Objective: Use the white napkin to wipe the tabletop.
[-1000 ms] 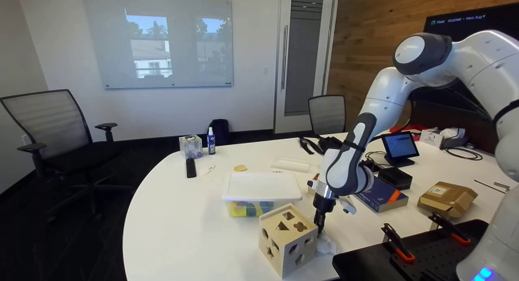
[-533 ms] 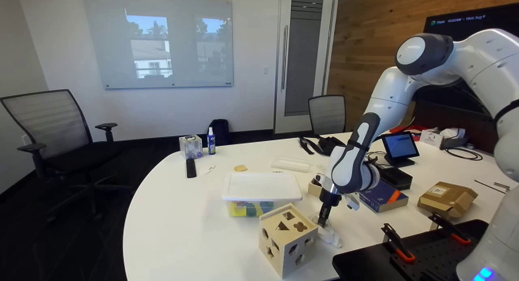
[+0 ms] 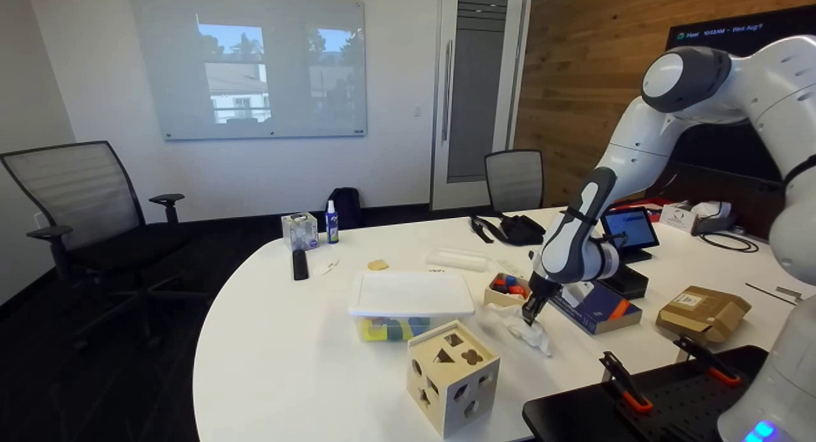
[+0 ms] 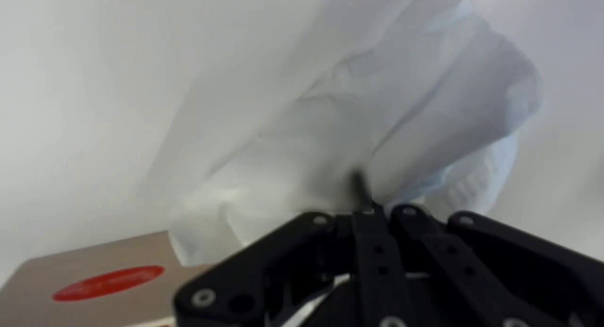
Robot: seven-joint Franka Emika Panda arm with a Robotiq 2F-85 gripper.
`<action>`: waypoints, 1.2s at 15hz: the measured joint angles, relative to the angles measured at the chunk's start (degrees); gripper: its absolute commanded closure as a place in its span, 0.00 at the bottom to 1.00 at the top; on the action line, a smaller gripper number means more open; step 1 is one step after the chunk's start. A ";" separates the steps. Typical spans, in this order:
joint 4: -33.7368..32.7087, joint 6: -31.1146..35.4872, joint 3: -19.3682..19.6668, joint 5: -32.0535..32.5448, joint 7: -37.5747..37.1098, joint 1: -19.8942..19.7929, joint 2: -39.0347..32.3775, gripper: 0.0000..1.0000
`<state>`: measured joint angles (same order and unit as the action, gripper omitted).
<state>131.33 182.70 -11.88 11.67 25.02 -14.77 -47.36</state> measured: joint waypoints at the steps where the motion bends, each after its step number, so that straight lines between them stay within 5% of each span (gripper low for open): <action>1: -0.74 -0.06 1.06 0.00 -0.79 0.06 -0.18 0.99; 7: -3.57 -0.28 7.40 -0.35 -6.74 2.94 -1.00 0.99; 13: -3.69 -4.14 17.12 -2.20 -14.36 12.52 -0.94 0.99; 18: -3.37 -9.28 14.58 -2.21 -15.28 13.47 -0.79 0.99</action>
<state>127.96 173.42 2.70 9.46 9.74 -1.30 -48.15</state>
